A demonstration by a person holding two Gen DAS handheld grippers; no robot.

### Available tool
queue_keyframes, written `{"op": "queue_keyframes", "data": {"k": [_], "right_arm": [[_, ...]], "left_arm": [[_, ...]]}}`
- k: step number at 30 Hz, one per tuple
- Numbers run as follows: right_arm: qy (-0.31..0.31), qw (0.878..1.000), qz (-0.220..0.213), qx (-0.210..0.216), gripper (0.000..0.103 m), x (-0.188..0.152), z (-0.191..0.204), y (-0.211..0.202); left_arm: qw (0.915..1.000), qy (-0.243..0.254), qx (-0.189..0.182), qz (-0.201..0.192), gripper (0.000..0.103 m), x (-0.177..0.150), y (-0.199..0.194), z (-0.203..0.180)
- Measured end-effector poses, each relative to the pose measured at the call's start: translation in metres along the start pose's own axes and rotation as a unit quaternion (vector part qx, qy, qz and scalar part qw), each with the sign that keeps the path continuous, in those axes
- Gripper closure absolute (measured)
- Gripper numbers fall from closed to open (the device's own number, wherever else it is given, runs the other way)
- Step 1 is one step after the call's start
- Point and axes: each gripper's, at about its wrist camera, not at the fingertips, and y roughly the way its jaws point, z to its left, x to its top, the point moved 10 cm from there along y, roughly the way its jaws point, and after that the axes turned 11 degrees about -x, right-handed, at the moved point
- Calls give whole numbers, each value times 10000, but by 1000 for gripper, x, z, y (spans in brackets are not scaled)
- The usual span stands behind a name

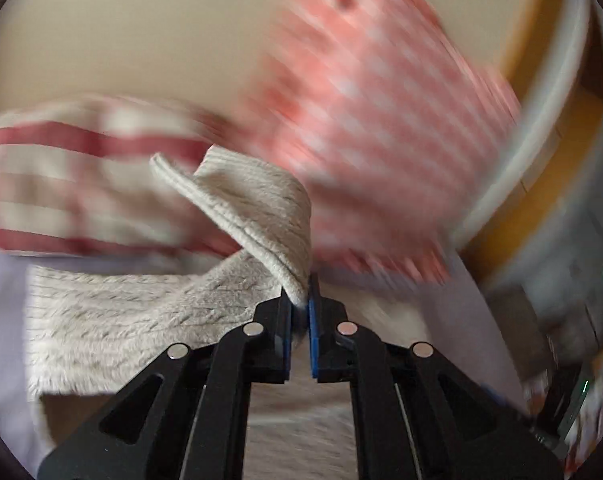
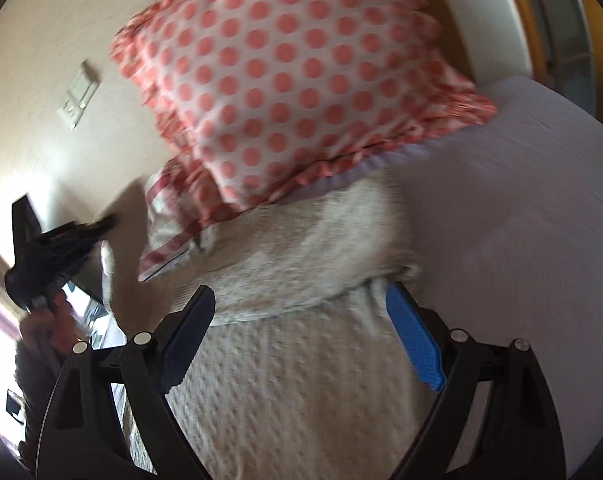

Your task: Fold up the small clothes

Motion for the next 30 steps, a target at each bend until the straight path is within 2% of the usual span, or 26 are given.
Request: {"op": "queue_keyframes", "data": {"k": [2,4,5,6,8,9,10,11,12,15,17,20,23,25,27,30], "right_arm": [[85,9999,43,-106,14,-1,-13,0],[148,9997,122,-135,14,-3,-23,-2],[135,9997,139,-115,14,-4,-25,-3],[69,9998,144,-85,14,-4,-25,-4],[-73,9999,104,-25,15,-2,-19,-3],[-131,9998,113,37,18,-2,-14,-1],[-198,9996,132,123,21,-2,-7,1],[-260,9994,147,198,21,-2,0,3],[-322,9990,162,250,21,-2,7,5],[-419,9987,109,285,22,0,20,11],[-570,9979,28,298,22,4,32,17],[-643,9969,199,409,22,5,47,33],[-559,9962,613,245,22,-10,42,37],[-572,9958,695,160,22,-23,32,26],[-604,9966,556,-64,22,-30,16,11],[-491,9978,264,-352,22,-17,0,-1]], "left_arm": [[9938,240,-406,1002,93,-48,59,-39],[9856,338,-613,1540,92,-78,77,-52],[9843,486,-674,1555,92,-87,71,-54],[9859,590,-641,1427,92,-86,60,-52],[9909,691,-460,1057,75,-77,29,-37],[9936,695,-327,827,63,-70,6,-24],[9954,720,-151,620,58,-64,-15,-10],[9961,760,88,434,56,-63,-37,3],[9955,785,477,228,51,-63,-68,27],[9903,591,1258,-59,42,-79,-128,78],[9892,293,1434,-89,42,-98,-155,102],[9899,-245,1397,-60,42,-136,-185,135],[9915,-491,1206,19,42,-164,-199,138],[9923,-676,1029,99,42,-184,-202,140],[9929,-743,916,152,41,-198,-204,143],[9937,-736,815,205,41,-206,-199,140]]}}
